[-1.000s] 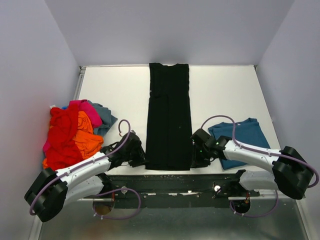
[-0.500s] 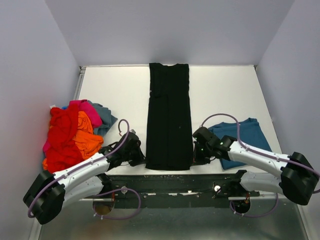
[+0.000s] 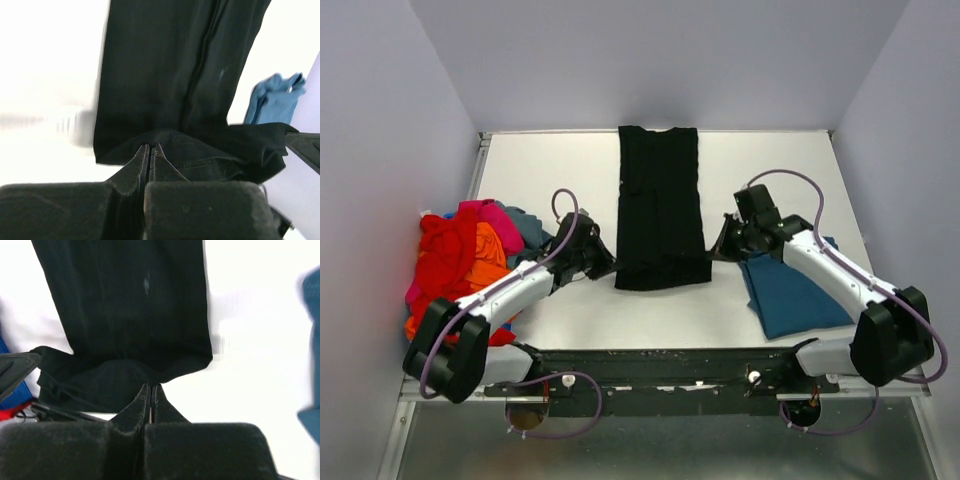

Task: Fold and stack the t-shirts
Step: Fold the folded rectangular tshirt in 1/3 of the way

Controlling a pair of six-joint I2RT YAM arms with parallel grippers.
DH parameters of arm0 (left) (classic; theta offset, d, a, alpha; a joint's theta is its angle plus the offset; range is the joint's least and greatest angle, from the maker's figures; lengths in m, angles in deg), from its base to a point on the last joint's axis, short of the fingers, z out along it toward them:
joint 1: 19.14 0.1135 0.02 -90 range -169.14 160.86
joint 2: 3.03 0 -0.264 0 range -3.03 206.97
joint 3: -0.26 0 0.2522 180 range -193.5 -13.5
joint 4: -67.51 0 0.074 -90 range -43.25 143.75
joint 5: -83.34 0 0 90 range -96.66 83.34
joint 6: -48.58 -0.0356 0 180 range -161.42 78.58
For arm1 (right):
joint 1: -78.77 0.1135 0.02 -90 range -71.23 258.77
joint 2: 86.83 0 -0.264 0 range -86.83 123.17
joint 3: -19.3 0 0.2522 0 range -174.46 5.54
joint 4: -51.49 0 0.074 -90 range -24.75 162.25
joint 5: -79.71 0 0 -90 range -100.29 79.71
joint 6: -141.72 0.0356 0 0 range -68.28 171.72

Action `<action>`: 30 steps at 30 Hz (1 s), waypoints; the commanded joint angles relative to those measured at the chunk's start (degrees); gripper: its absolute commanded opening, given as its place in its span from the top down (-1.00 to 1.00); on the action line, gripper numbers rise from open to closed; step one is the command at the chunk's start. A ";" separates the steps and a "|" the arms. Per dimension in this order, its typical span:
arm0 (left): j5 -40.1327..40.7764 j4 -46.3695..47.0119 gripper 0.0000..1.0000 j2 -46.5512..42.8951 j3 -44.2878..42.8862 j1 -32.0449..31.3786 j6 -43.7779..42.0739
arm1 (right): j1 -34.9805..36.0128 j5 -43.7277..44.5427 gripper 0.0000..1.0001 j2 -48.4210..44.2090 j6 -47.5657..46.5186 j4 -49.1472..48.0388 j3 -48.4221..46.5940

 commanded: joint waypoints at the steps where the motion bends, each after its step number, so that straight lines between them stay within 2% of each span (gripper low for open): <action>1: 0.23 6.52 1.00 8.42 -8.13 4.02 -3.61 | -4.72 -2.72 0.99 7.92 -5.74 -1.00 -9.18; 7: 1.82 7.41 1.00 21.35 -19.38 7.19 -4.32 | -7.54 -3.43 0.99 22.51 -7.42 0.76 -22.90; 11: 2.61 6.70 1.00 27.07 -25.10 8.77 -4.15 | -9.12 -2.98 0.99 28.84 -7.15 0.94 -28.88; 23: 2.53 5.39 1.00 35.42 -34.59 12.46 -5.11 | -11.85 -2.90 0.99 40.89 -7.59 3.40 -42.95; 30: 3.05 8.28 1.00 37.79 -35.83 13.87 -5.20 | -12.29 -2.55 0.99 46.60 -7.59 4.63 -50.94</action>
